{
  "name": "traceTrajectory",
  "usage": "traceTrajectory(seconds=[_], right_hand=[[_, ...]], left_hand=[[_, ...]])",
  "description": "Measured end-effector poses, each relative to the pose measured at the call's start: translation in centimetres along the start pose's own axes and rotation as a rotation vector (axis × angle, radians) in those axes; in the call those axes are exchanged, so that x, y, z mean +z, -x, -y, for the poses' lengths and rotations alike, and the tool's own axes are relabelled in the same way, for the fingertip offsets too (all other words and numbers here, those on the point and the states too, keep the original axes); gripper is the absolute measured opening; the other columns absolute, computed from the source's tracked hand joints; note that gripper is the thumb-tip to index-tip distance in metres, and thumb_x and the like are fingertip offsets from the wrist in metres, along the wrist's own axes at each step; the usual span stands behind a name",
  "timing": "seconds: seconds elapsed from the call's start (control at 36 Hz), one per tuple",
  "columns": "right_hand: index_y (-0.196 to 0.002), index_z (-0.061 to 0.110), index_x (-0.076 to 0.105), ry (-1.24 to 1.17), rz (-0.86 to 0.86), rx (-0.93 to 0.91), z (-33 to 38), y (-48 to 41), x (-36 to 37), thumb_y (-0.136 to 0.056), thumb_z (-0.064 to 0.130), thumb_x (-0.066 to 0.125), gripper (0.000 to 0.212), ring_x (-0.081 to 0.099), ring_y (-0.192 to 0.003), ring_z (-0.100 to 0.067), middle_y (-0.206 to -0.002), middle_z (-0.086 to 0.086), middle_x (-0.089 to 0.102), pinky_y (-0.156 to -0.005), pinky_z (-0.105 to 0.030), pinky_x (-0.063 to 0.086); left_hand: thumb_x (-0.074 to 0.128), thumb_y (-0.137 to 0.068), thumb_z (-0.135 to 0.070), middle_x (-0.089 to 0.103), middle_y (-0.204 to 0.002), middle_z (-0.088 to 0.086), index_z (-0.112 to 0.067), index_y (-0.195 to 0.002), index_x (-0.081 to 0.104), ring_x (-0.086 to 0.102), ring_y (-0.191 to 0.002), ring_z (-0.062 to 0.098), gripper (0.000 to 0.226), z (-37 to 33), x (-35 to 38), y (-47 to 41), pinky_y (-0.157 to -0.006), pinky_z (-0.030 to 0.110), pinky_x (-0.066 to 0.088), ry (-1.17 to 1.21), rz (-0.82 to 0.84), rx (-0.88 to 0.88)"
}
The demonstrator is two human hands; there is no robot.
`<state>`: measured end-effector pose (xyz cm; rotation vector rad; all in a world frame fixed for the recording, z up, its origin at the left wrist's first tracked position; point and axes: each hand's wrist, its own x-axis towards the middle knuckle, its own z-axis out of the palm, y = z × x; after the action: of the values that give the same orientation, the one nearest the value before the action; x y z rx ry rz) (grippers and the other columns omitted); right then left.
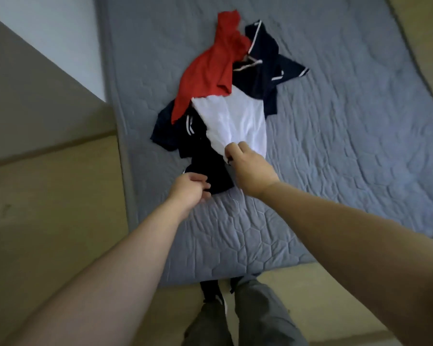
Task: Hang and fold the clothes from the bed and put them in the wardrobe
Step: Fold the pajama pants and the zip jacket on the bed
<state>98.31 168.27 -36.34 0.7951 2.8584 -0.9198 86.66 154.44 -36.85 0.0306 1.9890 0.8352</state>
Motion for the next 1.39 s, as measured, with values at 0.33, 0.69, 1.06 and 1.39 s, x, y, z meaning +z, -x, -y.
traceTrajectory(seconds=[0.33, 0.69, 1.06, 1.39], right_hand=[[-0.095, 0.011, 0.061, -0.452, -0.515, 0.12, 17.4, 5.2, -13.7, -0.088, -0.001, 0.056, 0.014, 0.06, -0.095, -0.021, -0.098, -0.002, 0.066, -0.084, -0.027, 0.046], [-0.079, 0.025, 0.057, -0.83, -0.854, 0.288, 26.5, 7.4, -23.6, -0.085, 0.001, 0.052, 0.025, 0.065, -0.088, -0.024, -0.09, 0.0, 0.064, -0.079, -0.039, 0.059], [-0.092, 0.019, 0.059, -0.838, -1.172, 0.352, 23.9, 10.7, -34.8, -0.086, -0.003, 0.052, 0.024, 0.06, -0.093, -0.018, -0.103, -0.003, 0.062, -0.073, -0.025, 0.05], [-0.095, 0.017, 0.053, -0.747, -1.232, 0.352, 14.4, 11.7, -43.5, -0.089, -0.007, 0.052, 0.025, 0.052, -0.087, -0.018, -0.111, -0.005, 0.047, -0.077, -0.023, 0.045]], left_hand=[[0.094, -0.057, -0.045, 0.055, -0.142, 0.0, -0.016, -0.148, 0.04, 0.053, -0.13, 0.02, 0.11, -3.2, -6.0, 11.6, -0.107, 0.036, 0.045, -0.519, 0.114, 0.526], [0.082, -0.048, -0.064, 0.058, -0.116, -0.02, -0.03, -0.137, 0.048, 0.056, -0.105, 0.003, 0.1, -3.5, -9.0, 18.7, -0.088, 0.02, 0.04, -0.363, 0.092, 0.705], [0.073, -0.085, -0.025, 0.068, -0.103, 0.01, -0.012, -0.11, 0.067, 0.064, -0.09, 0.028, 0.029, -13.3, -15.7, 21.6, -0.076, 0.032, 0.053, -0.437, -0.228, 0.729], [0.061, -0.094, -0.022, 0.061, -0.093, 0.002, -0.02, -0.103, 0.065, 0.054, -0.079, 0.023, 0.01, -27.8, -14.2, 29.9, -0.068, 0.032, 0.042, -0.471, -0.799, 1.048]])
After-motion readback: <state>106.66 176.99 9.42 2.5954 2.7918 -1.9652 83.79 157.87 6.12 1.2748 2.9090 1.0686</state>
